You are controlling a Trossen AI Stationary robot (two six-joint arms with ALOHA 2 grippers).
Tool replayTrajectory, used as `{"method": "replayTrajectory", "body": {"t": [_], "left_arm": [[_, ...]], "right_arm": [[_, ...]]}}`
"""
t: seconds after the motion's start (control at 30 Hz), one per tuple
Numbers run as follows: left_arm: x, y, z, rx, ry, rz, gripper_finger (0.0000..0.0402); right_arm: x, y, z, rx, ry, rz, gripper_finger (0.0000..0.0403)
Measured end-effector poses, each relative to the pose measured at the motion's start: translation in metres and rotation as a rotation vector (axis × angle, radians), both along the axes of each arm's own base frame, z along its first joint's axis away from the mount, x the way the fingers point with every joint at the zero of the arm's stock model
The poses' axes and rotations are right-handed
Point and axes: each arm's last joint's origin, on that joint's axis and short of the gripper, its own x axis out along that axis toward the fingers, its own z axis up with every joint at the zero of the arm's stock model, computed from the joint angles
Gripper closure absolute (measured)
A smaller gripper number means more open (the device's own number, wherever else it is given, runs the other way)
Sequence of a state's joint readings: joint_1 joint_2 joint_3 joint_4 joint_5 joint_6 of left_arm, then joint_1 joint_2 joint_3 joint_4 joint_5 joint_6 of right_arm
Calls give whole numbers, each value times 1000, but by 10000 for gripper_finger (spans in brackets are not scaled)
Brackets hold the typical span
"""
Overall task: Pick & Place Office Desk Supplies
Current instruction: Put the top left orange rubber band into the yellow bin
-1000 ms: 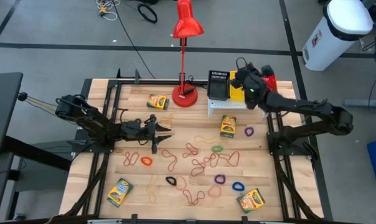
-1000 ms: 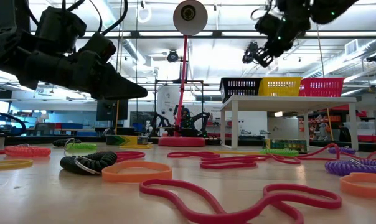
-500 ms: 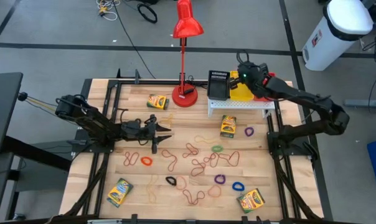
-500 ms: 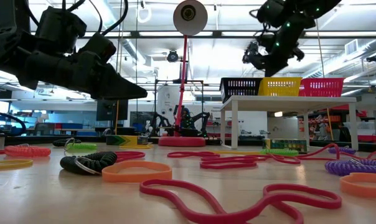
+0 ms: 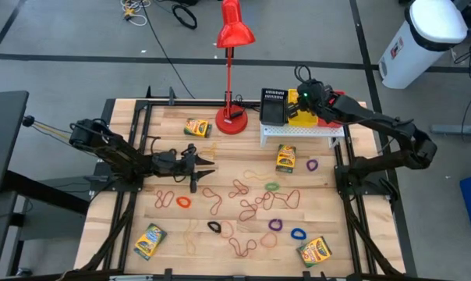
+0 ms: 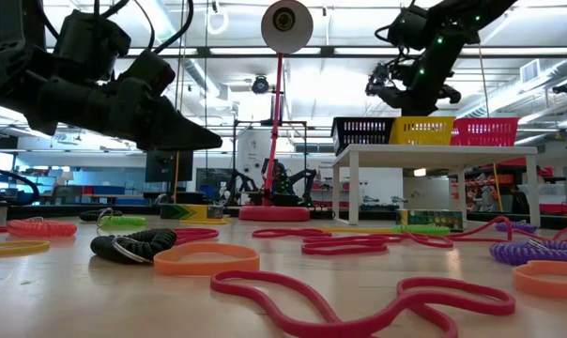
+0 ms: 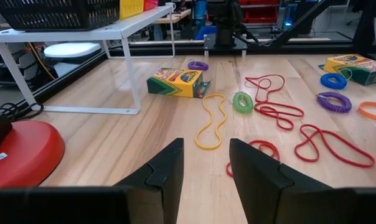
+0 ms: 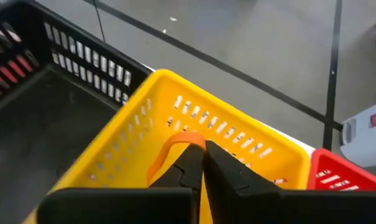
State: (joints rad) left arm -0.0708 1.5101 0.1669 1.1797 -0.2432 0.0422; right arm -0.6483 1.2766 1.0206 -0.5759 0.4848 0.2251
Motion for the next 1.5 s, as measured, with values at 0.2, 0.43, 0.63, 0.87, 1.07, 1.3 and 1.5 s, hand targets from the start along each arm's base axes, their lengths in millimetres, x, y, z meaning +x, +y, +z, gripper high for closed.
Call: {"method": "replayTrajectory", "body": {"t": [0.2, 0.43, 0.63, 0.87, 1.07, 1.3, 1.5], "left_arm": [[0, 0, -2, 4, 21, 1, 266], [-1, 1, -3, 17, 34, 46, 267], [-1, 1, -3, 21, 35, 44, 301], [-1, 1, -3, 21, 35, 42, 373], [-1, 1, -3, 33, 41, 39, 396], [-1, 1, -4, 34, 44, 39, 383], [-1, 1, -4, 36, 45, 39, 385]], "right_arm": [[-1, 1, 1, -1, -4, -3, 312], [-5, 7, 21, 4, -18, 13, 238], [-7, 30, 34, 41, -13, 69, 260], [-2, 32, 28, 72, 12, 71, 391], [-7, 11, 17, 198, -26, 56, 385], [-14, 2, 16, 230, -60, 21, 376], [-14, 4, 15, 283, -81, 50, 270]]}}
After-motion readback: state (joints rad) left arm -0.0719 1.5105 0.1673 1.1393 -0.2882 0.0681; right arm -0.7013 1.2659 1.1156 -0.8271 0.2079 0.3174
